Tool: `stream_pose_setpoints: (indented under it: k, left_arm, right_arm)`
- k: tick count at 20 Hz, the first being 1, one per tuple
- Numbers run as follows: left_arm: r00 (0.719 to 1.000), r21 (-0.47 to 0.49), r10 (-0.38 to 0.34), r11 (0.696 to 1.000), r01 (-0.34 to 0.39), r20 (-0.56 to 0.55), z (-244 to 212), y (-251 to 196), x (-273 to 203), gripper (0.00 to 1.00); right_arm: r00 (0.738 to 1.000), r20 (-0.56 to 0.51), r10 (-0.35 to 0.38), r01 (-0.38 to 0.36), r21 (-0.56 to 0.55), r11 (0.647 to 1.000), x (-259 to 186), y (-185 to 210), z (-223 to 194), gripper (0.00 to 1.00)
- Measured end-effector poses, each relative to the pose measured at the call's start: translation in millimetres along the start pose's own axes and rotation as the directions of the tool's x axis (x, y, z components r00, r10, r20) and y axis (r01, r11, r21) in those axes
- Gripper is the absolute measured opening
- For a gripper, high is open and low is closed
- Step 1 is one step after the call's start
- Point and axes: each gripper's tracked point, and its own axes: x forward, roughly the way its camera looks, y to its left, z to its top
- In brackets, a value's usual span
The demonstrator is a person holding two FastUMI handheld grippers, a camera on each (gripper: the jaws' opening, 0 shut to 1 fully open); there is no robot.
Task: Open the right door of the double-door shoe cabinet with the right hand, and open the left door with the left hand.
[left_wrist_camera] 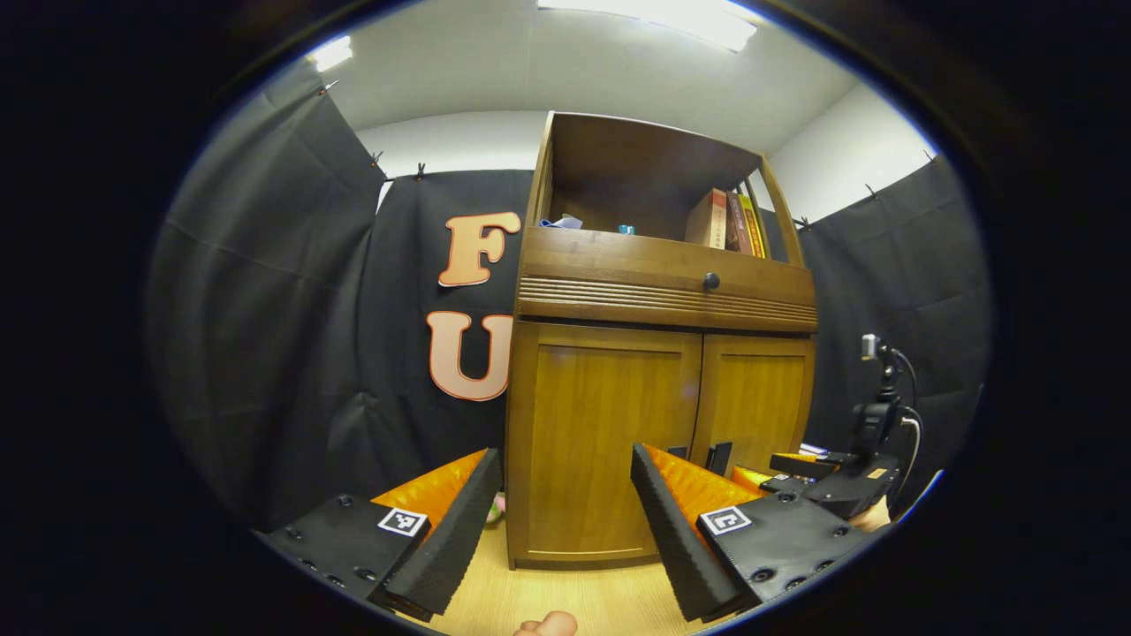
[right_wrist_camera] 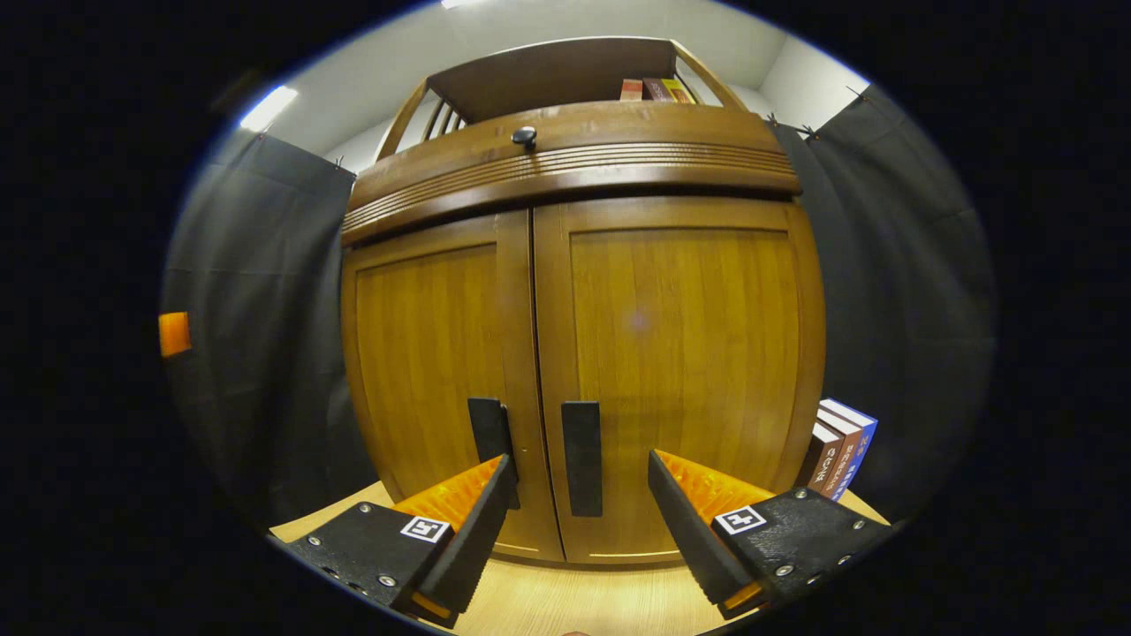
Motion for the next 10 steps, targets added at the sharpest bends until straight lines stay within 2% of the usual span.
stream_pose_setpoints:
  k: [1,2,3,4,5,7,10]
  left_arm:
    - [1.0,0.0,0.009,1.0,-0.009,-0.002,-0.6,4.2,0.0,0.96]
    - [1.0,-0.001,0.016,1.0,-0.016,-0.004,-1.8,8.1,-0.6,0.96]
    - [1.0,-0.002,0.022,1.0,-0.022,-0.008,-3.0,11.1,-0.4,0.96]
    - [1.0,-0.002,0.026,1.0,-0.026,-0.011,-4.3,13.1,0.1,0.96]
    - [0.999,-0.002,0.032,0.999,-0.032,-0.013,-5.9,16.0,0.5,0.96]
    - [0.999,0.006,0.052,0.999,-0.052,-0.013,-7.6,23.3,0.9,0.96]
    - [0.998,0.005,0.065,0.998,-0.065,-0.019,-9.5,29.2,3.1,0.96]
  right_arm:
    - [1.0,-0.007,-0.002,0.002,0.005,1.0,9.6,-1.3,-3.9,0.94]
    - [1.0,-0.006,-0.011,0.011,0.008,1.0,18.0,-2.9,-5.6,0.8]
    - [1.0,-0.001,-0.019,0.019,0.01,1.0,26.0,-4.0,-5.3,0.94]
    - [1.0,0.009,-0.015,0.014,0.011,1.0,32.6,-2.1,-5.4,1.0]
    - [1.0,0.011,-0.02,0.02,0.012,1.0,39.6,-2.0,-6.2,0.93]
    - [0.999,0.011,-0.043,0.043,0.012,0.999,49.5,-6.0,-9.9,0.92]
    - [0.998,0.017,-0.061,0.06,0.02,0.998,60.2,-10.0,-10.8,0.83]
